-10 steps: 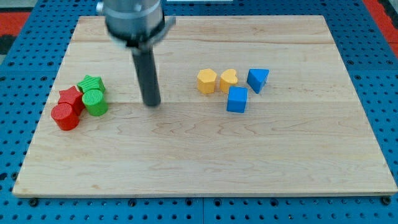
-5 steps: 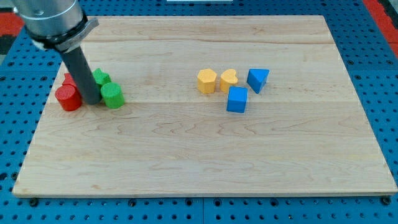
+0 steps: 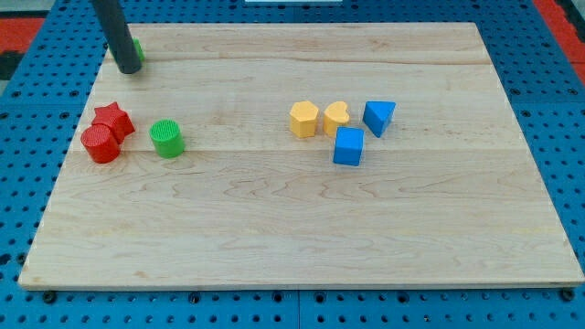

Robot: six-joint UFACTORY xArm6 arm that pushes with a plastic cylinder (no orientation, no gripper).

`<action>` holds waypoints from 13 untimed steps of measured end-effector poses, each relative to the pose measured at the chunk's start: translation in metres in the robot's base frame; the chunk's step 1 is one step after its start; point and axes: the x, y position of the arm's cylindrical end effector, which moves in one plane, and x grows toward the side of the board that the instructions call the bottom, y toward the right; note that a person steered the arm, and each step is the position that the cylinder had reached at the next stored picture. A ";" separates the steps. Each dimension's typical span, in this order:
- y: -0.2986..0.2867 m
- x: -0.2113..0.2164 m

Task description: Separate green blocks from red blocks

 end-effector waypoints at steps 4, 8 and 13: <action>-0.018 -0.002; 0.101 0.173; 0.066 0.090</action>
